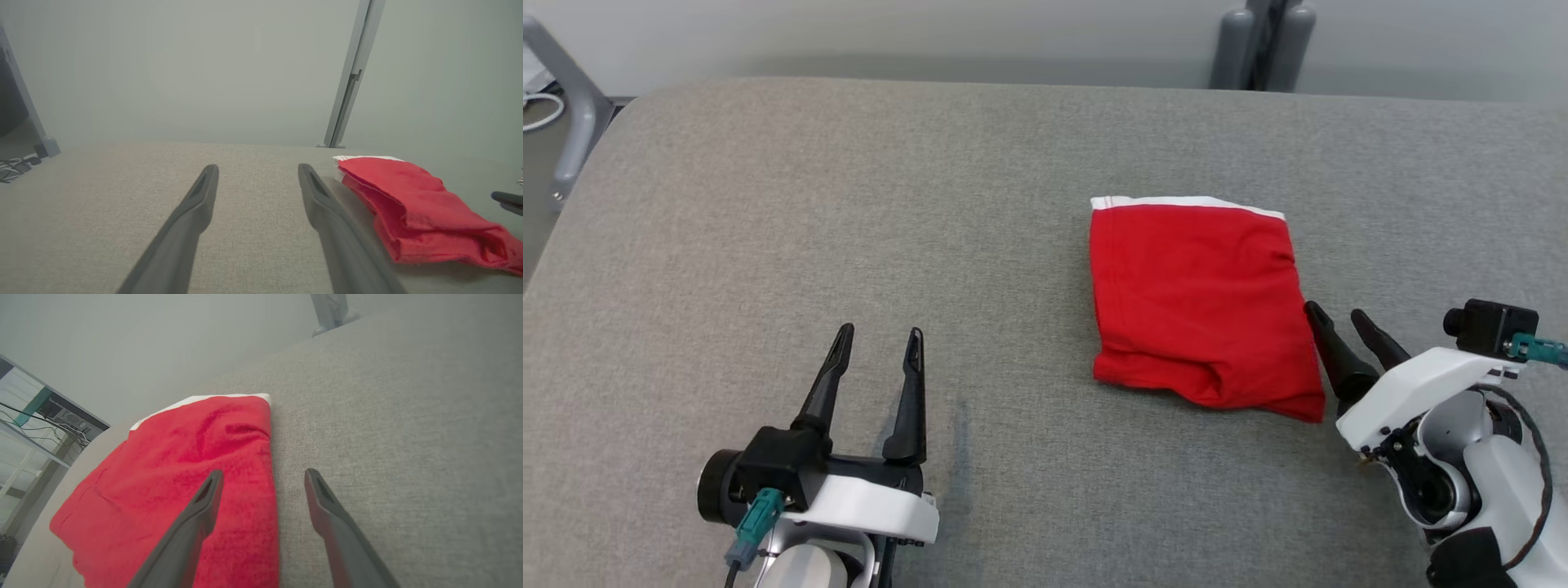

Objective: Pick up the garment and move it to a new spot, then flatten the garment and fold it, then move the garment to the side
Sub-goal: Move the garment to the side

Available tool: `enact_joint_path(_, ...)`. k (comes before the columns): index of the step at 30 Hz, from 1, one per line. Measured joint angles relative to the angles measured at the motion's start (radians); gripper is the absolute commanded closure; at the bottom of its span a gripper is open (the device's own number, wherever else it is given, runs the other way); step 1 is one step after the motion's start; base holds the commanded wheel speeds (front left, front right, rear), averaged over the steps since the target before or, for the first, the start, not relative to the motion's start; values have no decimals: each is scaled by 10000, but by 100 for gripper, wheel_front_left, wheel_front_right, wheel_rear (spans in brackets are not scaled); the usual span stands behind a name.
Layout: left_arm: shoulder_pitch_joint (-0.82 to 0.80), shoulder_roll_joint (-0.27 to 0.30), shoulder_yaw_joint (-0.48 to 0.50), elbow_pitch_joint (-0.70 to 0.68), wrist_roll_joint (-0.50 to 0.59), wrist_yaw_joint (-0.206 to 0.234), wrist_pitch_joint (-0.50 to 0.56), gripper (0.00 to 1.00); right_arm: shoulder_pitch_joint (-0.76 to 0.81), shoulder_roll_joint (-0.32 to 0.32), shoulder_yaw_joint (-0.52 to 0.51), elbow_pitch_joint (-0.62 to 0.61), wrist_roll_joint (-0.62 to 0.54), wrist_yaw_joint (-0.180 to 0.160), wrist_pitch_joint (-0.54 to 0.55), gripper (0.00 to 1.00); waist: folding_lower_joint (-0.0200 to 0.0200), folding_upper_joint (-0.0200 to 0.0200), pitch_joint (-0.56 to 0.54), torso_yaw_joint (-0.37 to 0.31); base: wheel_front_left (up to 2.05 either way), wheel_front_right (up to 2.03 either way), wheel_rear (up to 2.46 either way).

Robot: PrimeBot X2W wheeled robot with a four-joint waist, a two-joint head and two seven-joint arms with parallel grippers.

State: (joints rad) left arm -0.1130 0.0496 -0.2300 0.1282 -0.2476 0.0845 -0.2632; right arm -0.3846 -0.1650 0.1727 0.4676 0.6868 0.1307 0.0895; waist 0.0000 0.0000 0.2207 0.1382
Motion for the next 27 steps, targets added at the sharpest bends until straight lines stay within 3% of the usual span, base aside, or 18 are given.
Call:
enact_joint_path(7,-151,-2,-173,25,-42,0,-2,0,-579,-552,238,924,1099,-2,892,0,0,0,323,682,0,0,0)
enact_joint_path(15,-162,-2,-399,82,-157,50,0,0,-1013,-796,506,1049,2652,0,1760,0,0,0,480,1268,0,0,0)
enact_joint_path(23,-164,-2,-497,153,-184,63,0,0,-1239,-913,953,1030,3434,-2,1996,0,0,0,549,1627,0,0,0)
enact_joint_path(24,-164,-2,-499,153,-186,63,0,0,-1268,-928,1022,1030,3459,-2,2008,20,0,0,556,1644,0,0,0)
enact_joint_path(25,-165,-2,-504,153,-186,63,0,0,-1304,-951,1093,1034,3501,-2,2006,57,0,0,561,1656,0,0,0)
enact_joint_path(26,-165,-2,-512,161,-186,65,0,0,-1351,-986,1221,1024,3528,-2,1996,73,0,0,561,1665,0,0,0)
enact_joint_path(27,-169,-4,-522,167,-186,79,0,0,-1383,-993,1310,1024,3530,-2,1935,100,0,0,552,1669,0,0,0)
